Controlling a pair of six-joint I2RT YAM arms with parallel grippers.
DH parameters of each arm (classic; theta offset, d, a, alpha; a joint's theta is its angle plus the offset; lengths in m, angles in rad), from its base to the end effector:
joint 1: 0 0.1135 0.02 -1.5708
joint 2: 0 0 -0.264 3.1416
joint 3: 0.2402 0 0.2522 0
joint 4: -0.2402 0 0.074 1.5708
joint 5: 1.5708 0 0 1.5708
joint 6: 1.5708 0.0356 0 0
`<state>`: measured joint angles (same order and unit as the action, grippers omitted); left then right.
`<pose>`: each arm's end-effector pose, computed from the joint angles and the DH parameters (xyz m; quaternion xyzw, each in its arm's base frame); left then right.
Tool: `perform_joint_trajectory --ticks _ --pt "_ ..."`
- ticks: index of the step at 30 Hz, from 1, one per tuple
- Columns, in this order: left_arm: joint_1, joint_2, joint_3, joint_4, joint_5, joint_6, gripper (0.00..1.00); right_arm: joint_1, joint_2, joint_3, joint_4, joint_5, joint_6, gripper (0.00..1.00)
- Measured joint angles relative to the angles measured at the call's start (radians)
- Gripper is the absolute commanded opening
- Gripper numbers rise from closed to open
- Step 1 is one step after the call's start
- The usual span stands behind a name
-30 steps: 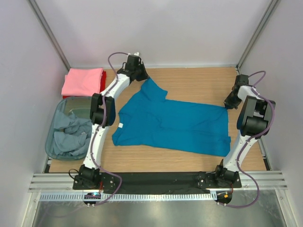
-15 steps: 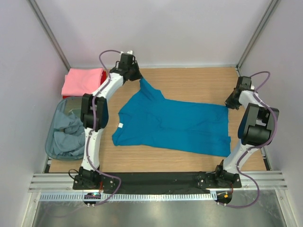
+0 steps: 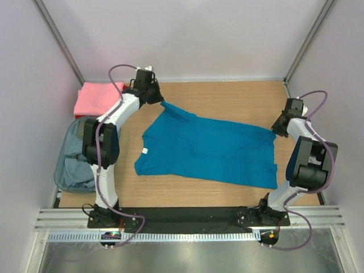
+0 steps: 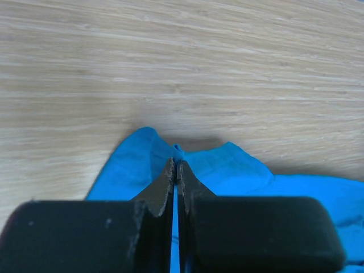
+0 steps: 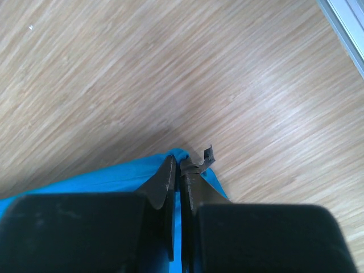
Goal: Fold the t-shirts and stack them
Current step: Fold the tshirt
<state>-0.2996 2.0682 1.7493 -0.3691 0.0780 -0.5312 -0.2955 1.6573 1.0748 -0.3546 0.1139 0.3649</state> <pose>0.4597 -0.1449 0.2562 -0.0878 0.8993 -0.2045 0.3763 0.3290 -0.1044 0.2037 0.3244 0.8917 -0.0433 0.3128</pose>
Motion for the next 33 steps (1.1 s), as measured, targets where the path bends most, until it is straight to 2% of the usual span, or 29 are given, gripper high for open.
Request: perform_joint_trajectory --ticks 18,33 --pt "0.004 -0.288 -0.362 0.009 0.014 0.016 0.00 0.000 -0.117 -0.100 -0.033 0.058 0.000 0.05" --pt "0.005 -0.377 -0.533 -0.034 0.055 0.019 0.00 0.000 -0.195 -0.193 -0.130 0.112 0.046 0.11"
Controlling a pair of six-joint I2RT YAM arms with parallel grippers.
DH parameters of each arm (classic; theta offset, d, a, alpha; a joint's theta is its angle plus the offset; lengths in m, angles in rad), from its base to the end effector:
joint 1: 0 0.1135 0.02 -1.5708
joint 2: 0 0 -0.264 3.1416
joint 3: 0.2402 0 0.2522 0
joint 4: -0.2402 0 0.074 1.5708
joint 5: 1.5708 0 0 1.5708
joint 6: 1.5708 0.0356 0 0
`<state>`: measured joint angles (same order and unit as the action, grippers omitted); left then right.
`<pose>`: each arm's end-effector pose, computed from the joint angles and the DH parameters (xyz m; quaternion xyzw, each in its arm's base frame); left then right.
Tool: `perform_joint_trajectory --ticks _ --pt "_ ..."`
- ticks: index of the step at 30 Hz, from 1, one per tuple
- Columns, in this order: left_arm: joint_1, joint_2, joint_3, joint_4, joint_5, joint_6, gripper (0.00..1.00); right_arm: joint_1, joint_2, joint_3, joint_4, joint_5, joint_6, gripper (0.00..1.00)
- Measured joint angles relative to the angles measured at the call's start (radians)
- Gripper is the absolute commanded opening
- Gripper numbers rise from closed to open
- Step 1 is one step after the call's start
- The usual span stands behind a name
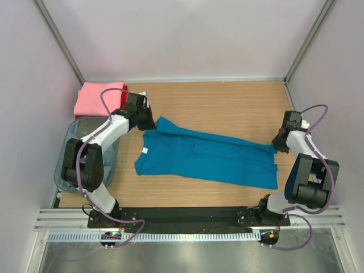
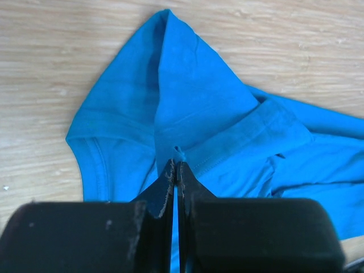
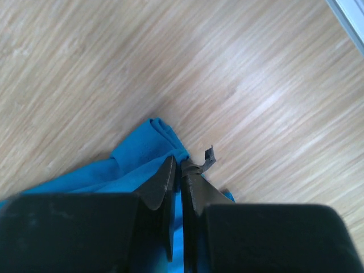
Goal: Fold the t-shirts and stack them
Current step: Fold the tshirt
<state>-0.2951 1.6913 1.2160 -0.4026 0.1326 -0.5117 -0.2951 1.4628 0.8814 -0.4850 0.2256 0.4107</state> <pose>0.3496 -0.1112 0.2328 -0.0791 0.9355 -0.1903 0.2872 0.2672 -0.0896 0.1964 0.3589 0.8932 -0.0945 0.2538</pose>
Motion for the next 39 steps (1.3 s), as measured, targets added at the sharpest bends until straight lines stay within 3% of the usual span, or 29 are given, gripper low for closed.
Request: perform_joint_trajectory --ticks 2,8,12,29,39 --pt "0.000 -0.015 -0.019 -0.002 0.006 0.001 0.00 0.000 -0.019 -0.019 -0.010 0.000 0.016 0.13" --pt "0.000 -0.034 -0.061 -0.028 0.011 0.008 0.00 0.000 -0.050 -0.055 -0.037 0.003 0.041 0.36" --pt "0.000 -0.054 -0.092 -0.039 0.023 0.008 0.00 0.000 -0.049 -0.055 -0.058 0.009 0.056 0.44" --pt "-0.006 -0.077 -0.125 -0.097 0.007 0.005 0.00 0.000 -0.107 -0.034 -0.103 -0.027 0.150 0.43" --pt "-0.006 -0.062 -0.113 -0.145 -0.053 0.019 0.00 0.000 0.047 -0.045 -0.045 -0.082 0.125 0.44"
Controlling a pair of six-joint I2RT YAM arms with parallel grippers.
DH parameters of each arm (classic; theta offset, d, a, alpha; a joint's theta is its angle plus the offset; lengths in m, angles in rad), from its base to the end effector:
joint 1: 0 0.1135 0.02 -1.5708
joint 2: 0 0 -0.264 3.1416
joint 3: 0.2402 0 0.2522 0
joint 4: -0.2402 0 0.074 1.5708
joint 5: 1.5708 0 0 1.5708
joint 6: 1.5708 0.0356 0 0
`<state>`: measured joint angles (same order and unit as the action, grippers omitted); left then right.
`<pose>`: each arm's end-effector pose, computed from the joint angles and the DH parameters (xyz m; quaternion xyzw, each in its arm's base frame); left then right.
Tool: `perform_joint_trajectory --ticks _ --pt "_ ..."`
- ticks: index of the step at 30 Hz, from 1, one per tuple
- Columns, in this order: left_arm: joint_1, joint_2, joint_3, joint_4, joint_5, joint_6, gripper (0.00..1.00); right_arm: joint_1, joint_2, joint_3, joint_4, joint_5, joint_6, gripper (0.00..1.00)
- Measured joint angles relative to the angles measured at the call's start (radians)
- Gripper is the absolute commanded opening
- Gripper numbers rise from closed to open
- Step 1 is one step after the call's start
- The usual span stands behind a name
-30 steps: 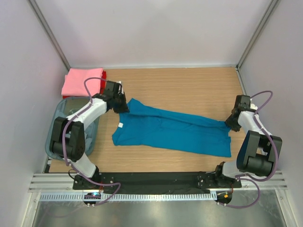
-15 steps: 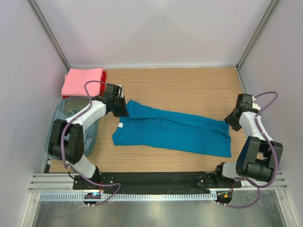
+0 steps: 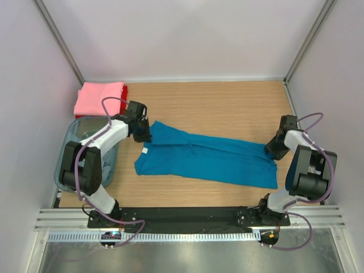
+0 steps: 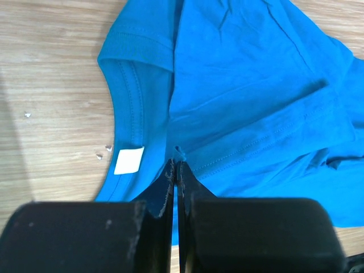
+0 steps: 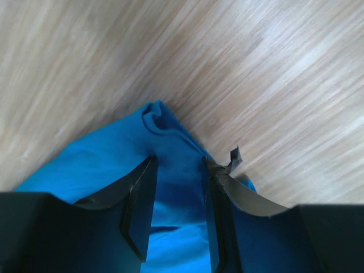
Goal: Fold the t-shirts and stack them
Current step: Fold the tshirt
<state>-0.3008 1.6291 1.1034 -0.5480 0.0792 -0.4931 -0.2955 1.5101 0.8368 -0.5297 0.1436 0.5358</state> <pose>0.3140 -0.1003 0.2098 -0.0833 0.9650 -0.1304 0.2119 0.2589 -0.0841 0.1692 0.4080 0.8918 -0.0482 0.1895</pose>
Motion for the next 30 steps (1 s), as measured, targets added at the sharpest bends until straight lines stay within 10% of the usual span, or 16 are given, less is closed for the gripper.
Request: perform_joint_trajectory --ticks 10,17,24,30 --pt "0.000 0.081 0.026 0.004 0.000 0.004 0.00 0.001 0.068 0.035 0.047 0.014 -0.045 0.11" --pt "0.000 0.085 0.026 0.004 -0.008 0.004 0.00 0.001 0.067 0.033 0.091 0.030 -0.056 0.39" --pt "0.000 0.084 0.070 -0.040 -0.082 -0.006 0.31 0.001 0.034 0.069 0.018 0.001 -0.068 0.46" --pt "0.000 0.082 0.167 -0.082 -0.137 -0.027 0.36 0.001 0.013 0.126 -0.013 -0.040 -0.090 0.49"
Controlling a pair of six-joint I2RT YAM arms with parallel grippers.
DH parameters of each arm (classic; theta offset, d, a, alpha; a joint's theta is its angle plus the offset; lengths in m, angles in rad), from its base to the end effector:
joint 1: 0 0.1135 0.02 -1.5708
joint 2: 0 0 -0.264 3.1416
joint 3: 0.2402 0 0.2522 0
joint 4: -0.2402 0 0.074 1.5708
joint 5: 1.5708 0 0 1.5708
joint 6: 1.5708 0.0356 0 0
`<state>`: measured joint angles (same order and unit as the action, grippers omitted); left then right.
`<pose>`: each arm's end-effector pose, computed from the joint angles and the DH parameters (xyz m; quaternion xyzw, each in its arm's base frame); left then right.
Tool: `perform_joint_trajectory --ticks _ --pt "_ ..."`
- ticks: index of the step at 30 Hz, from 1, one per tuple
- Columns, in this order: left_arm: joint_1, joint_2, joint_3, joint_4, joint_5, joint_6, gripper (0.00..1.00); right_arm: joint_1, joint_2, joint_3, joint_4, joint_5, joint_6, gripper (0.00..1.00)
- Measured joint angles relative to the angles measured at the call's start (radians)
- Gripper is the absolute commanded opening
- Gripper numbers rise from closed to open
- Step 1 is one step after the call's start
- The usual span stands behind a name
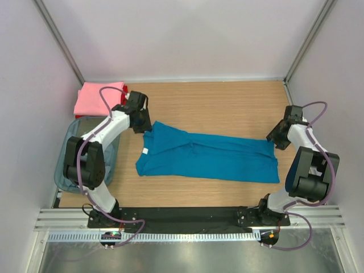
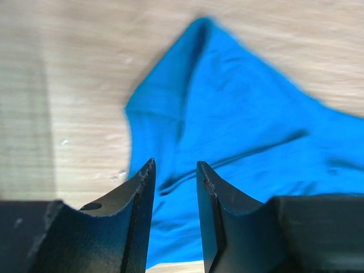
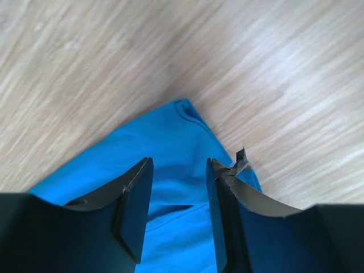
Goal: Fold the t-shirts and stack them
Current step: Fold the tshirt
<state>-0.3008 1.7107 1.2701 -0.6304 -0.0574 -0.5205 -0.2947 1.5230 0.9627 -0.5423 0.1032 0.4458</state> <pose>0.3411 -0.1037 0.2286 -0.1132 0.9619 -0.0732 0.2378 0.2823 -0.0895 0.2002 0.3627 0.9013 -0.0325 0.2348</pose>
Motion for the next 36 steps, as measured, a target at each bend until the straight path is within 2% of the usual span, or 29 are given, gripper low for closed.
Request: perform_joint_trajectory --ticks 5,10,16,21,32,36 --pt "-0.007 0.028 0.080 0.045 0.129 -0.004 0.37 0.000 0.058 0.032 0.021 -0.075 -0.008 0.48" --pt "-0.052 0.074 0.054 0.114 0.280 0.058 0.40 0.000 0.105 0.032 0.029 -0.153 -0.006 0.48" --pt "-0.081 0.218 0.089 0.161 0.468 0.148 0.40 0.000 0.103 0.032 0.040 -0.216 -0.008 0.49" --pt "-0.077 0.306 0.119 0.179 0.539 0.168 0.41 0.000 0.082 0.033 0.035 -0.240 -0.022 0.49" --pt "-0.090 0.312 0.121 0.210 0.665 0.169 0.40 0.000 0.071 0.045 0.033 -0.248 -0.025 0.49" --pt "-0.105 0.312 0.121 0.215 0.693 0.166 0.35 0.000 0.070 0.045 0.032 -0.247 -0.026 0.49"
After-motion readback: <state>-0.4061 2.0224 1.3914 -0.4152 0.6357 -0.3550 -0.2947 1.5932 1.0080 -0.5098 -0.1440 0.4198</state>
